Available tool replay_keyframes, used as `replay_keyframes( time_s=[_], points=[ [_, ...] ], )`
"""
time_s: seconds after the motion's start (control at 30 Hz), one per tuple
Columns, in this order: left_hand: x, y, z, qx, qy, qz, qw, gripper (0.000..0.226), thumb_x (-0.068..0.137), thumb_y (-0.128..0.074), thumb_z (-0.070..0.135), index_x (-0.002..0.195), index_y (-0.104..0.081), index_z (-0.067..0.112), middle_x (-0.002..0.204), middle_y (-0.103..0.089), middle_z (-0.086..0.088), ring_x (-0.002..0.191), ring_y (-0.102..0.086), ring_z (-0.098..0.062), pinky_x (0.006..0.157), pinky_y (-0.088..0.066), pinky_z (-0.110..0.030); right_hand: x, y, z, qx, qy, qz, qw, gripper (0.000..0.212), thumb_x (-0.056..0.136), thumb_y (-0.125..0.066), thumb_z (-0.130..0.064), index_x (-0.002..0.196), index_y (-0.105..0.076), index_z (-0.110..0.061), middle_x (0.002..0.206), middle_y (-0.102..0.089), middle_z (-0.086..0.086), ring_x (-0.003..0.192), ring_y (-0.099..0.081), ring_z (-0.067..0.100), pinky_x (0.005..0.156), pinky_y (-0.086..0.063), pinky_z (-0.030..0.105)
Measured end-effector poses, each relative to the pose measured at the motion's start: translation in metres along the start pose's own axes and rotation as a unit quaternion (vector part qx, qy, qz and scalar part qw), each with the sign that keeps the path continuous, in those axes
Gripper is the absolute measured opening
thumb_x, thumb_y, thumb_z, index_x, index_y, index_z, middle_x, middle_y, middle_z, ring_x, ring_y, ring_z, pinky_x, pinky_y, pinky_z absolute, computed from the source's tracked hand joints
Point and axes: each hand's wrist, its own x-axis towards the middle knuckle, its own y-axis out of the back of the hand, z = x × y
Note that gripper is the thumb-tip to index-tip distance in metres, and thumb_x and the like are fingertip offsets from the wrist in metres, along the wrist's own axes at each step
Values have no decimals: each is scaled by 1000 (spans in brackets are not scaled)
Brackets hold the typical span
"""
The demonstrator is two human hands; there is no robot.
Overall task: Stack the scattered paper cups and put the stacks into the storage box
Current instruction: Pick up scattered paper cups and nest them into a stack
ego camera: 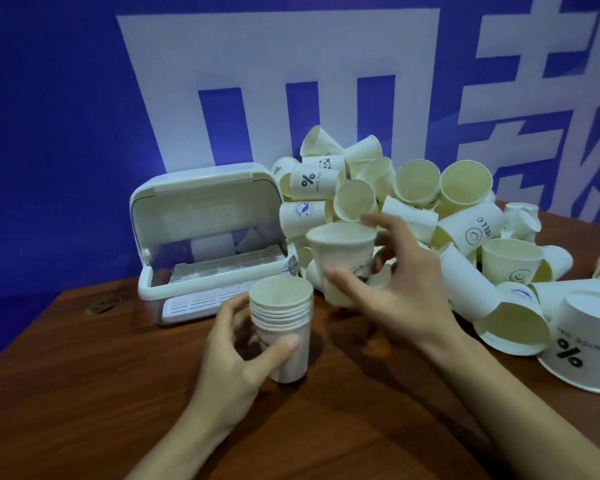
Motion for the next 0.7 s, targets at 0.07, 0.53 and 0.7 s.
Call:
replay_keyframes(
  time_s=[0.07,0.53,0.7],
  points=[
    [-2,-4,-1,22,6,-36,999,84,60,-91,43,135,-58,23,127,-75,7,120,-71,-12,99,-57,-32,1,3,-6,119,-34,65,990,74,65,-87,-52,129,-53,-34,100,-70,-16,86,-65,4,69,-49,17],
    [-5,-6,1,64,-8,-62,996,76,70,-91,33,138,-58,25,128,-75,4,118,-72,-21,97,-61,-45,-29,-24,-17,-22,59,-162,985,69,87,-46,-68,145,-49,-30,134,-50,-17,125,-39,8,108,-32,28],
    [-5,-5,5,76,-26,-31,996,73,65,-89,40,131,-61,27,122,-76,14,113,-73,-8,89,-59,-22,-26,-22,-17,-108,42,-210,971,72,89,-22,-73,148,-46,-40,137,-44,-19,129,-30,8,106,-29,34]
  ],
)
